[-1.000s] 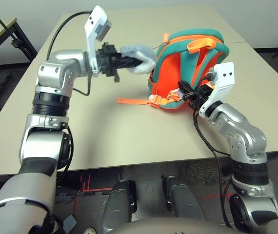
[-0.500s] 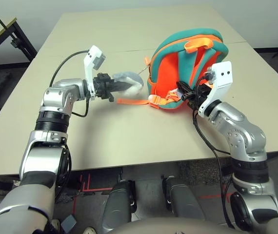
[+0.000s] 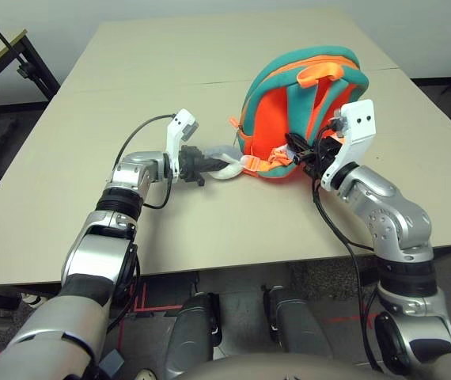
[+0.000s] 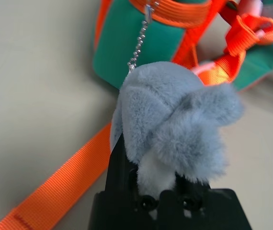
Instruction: Put the pencil case into the backpack and zip it.
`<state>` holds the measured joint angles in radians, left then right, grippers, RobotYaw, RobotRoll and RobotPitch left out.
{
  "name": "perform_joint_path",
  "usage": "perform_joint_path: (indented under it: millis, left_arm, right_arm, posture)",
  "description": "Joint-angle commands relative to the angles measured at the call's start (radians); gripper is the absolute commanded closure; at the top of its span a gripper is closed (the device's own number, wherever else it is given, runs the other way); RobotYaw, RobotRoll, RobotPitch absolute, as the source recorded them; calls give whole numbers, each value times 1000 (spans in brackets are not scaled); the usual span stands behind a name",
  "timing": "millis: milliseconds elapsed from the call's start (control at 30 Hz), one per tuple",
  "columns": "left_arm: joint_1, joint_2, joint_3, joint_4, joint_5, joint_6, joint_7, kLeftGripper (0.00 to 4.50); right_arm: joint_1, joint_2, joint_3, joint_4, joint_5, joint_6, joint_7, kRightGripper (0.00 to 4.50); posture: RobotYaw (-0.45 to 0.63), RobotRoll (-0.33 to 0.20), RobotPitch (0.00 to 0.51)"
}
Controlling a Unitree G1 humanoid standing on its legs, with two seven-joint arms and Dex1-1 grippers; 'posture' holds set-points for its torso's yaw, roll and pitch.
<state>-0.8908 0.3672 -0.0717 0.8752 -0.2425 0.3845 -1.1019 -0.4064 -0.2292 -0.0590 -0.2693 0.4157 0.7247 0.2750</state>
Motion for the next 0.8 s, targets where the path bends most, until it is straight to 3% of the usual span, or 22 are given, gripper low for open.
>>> perform_joint_path:
  millis: [33, 100, 200, 467, 567, 800]
  left_arm:
    - [-10, 5, 24, 15, 12, 12, 29, 4195]
    - [-14, 9, 36, -4, 7, 21, 34, 4196]
    - [1, 16, 43, -67, -7, 42, 21, 3146]
    - [35, 27, 59, -208, -29, 128, 24, 0]
    - [37, 25, 59, -219, -30, 135, 30, 0]
    - [34, 16, 56, -219, -31, 131, 35, 0]
  right_arm:
    - [15, -5, 11, 4, 3, 29, 5, 4295]
    - [13, -5, 13, 3, 4, 31, 6, 4295]
    - [6, -11, 16, -2, 14, 48, 15, 4295]
    - [2, -44, -16, -58, 91, 157, 49, 1257]
    - [3, -66, -39, -85, 128, 204, 62, 125]
    - [20, -158, -111, -161, 216, 305, 85, 52]
  posture:
    - [-152, 0, 116]
    - [-150, 0, 116]
    - [-149, 0, 118]
    - [-148, 0, 120]
    - [-152, 0, 123]
    - [-163, 0, 122]
